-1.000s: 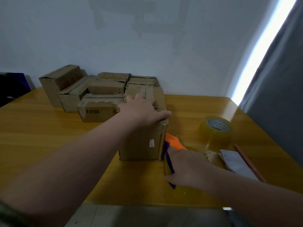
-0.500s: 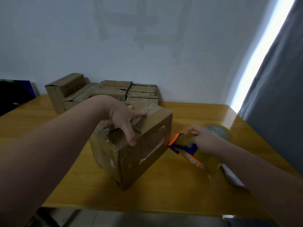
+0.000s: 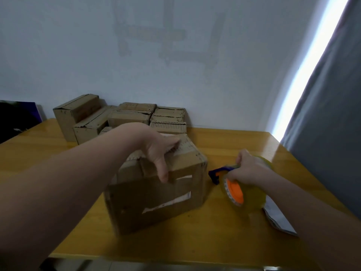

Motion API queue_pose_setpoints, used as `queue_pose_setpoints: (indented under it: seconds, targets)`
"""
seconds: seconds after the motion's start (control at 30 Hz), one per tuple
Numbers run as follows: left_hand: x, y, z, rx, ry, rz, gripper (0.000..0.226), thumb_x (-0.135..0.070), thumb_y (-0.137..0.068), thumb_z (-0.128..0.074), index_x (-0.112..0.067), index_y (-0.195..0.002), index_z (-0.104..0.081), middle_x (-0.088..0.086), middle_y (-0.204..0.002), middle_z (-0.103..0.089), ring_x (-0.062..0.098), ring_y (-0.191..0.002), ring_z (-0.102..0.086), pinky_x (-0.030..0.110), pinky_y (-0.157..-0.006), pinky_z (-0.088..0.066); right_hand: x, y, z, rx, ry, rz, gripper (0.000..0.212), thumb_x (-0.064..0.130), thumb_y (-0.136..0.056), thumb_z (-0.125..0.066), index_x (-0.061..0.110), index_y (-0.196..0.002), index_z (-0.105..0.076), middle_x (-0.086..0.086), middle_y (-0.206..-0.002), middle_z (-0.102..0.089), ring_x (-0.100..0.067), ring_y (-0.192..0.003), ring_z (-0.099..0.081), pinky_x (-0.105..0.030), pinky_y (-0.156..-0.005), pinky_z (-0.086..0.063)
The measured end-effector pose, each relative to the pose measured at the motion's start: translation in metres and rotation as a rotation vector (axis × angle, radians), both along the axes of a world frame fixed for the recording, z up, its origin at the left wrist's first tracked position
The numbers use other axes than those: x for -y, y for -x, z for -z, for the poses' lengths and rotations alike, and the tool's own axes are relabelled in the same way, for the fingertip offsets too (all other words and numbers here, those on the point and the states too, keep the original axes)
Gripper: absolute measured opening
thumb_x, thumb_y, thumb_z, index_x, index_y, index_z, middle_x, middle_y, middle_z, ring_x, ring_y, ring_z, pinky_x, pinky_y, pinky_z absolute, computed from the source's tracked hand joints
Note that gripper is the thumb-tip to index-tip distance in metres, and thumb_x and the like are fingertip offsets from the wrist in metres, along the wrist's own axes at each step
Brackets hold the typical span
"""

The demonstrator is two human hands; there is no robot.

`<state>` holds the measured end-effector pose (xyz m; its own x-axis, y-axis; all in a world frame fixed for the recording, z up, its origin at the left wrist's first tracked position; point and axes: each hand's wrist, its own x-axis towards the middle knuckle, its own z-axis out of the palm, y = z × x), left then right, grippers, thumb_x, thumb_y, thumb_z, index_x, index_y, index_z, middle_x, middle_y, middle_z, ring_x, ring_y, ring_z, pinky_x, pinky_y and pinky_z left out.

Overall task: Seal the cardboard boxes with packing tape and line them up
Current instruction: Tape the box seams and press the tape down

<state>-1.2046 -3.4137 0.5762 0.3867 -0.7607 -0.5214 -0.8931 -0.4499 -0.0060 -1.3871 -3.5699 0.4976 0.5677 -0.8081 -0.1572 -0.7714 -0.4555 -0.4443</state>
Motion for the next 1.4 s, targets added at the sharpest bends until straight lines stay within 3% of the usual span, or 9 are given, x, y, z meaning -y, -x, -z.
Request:
queue_pose_setpoints:
  seconds: [0.37,0.67,0.8,0.9,0.97,1.03,1.13,1.27,1.4]
  targets:
    - [0.017,0.048,-0.002,0.19,-0.176,0.463,0.132,-0.015,-0.068,-0.083,-0.045,-0.144,0.021,-0.001,-0.158,0.022,0.026,-0.145,0.015,0.057,-0.115,-0.007,0.007,0.003,-0.017,0.102,0.065,0.109,0.058,0.038,-0.077,-0.069,0.017,-0.126,-0.045,-0.003,-0.101,-0.05,-0.023,-0.094,-0.048,-0.033,-0.076,-0.043]
    - [0.013,0.051,0.022,0.343,0.302,0.786,0.091,-0.001,-0.091,-0.048,-0.055,-0.145,0.001,-0.013,-0.159,0.011,0.02,-0.146,0.013,0.051,-0.117,-0.001,0.003,0.013,-0.033,0.484,0.035,0.181,0.068,0.025,-0.078,-0.068,0.021,-0.14,-0.041,-0.007,-0.13,-0.05,-0.021,-0.101,-0.043,-0.029,-0.072,-0.036]
    - [0.009,0.04,0.034,0.416,0.494,0.728,0.074,-0.014,-0.097,-0.045,-0.053,-0.146,-0.006,-0.007,-0.158,-0.012,0.02,-0.142,-0.015,0.042,-0.113,-0.028,0.003,0.024,-0.028,0.569,0.083,0.272,0.067,0.028,-0.078,-0.07,0.019,-0.138,-0.041,-0.008,-0.126,-0.051,-0.024,-0.104,-0.047,-0.033,-0.076,-0.04]
    - [0.011,0.033,0.04,0.365,0.552,0.545,0.074,-0.003,-0.092,-0.044,-0.042,-0.149,-0.017,-0.007,-0.148,-0.034,0.017,-0.131,-0.034,0.034,-0.1,-0.042,0.003,0.028,-0.027,0.629,0.091,0.305,0.069,0.028,-0.077,-0.071,0.018,-0.138,-0.04,-0.008,-0.126,-0.051,-0.03,-0.113,-0.049,-0.036,-0.079,-0.043]
    - [0.012,0.033,0.039,0.17,0.519,0.411,0.076,-0.001,-0.087,-0.048,-0.033,-0.151,-0.021,-0.003,-0.15,-0.036,0.017,-0.135,-0.033,0.032,-0.109,-0.034,0.002,0.027,-0.027,0.658,0.104,0.31,0.07,0.028,-0.08,-0.07,0.019,-0.141,-0.038,-0.008,-0.13,-0.05,-0.029,-0.115,-0.048,-0.035,-0.078,-0.042]
    - [0.012,0.038,0.036,0.01,0.461,0.383,0.076,-0.017,-0.088,-0.058,-0.025,-0.152,-0.018,0.003,-0.152,-0.032,0.02,-0.139,-0.027,0.032,-0.114,-0.025,0.001,0.026,-0.029,0.685,0.124,0.317,0.072,0.028,-0.081,-0.07,0.019,-0.143,-0.036,-0.007,-0.134,-0.048,-0.029,-0.118,-0.048,-0.034,-0.078,-0.042]
    - [0.015,0.044,0.039,0.0,0.463,0.365,0.076,-0.038,-0.09,-0.061,-0.025,-0.152,-0.019,0.004,-0.156,-0.025,0.022,-0.142,-0.022,0.032,-0.114,-0.019,0.001,0.027,-0.033,0.756,0.153,0.306,0.075,0.024,-0.08,-0.073,0.02,-0.144,-0.035,-0.005,-0.134,-0.048,-0.026,-0.117,-0.049,-0.032,-0.078,-0.045]
    - [0.018,0.035,0.044,-0.049,0.564,0.328,0.064,-0.019,-0.09,-0.062,-0.029,-0.147,-0.034,0.001,-0.15,-0.033,0.02,-0.137,-0.031,0.031,-0.113,-0.025,0.001,0.032,-0.045,0.859,0.12,0.215,0.075,0.013,-0.076,-0.074,0.025,-0.14,-0.037,0.005,-0.118,-0.046,-0.015,-0.104,-0.048,-0.023,-0.067,-0.047]
    - [0.018,0.016,0.042,-0.05,0.576,0.241,0.068,-0.01,-0.087,-0.065,-0.038,-0.142,-0.038,-0.004,-0.16,-0.003,0.02,-0.146,-0.012,0.034,-0.116,-0.017,0.003,0.036,-0.059,0.926,-0.003,0.153,0.075,0.004,-0.071,-0.07,0.029,-0.137,-0.044,0.005,-0.117,-0.048,-0.017,-0.103,-0.051,-0.024,-0.067,-0.048]
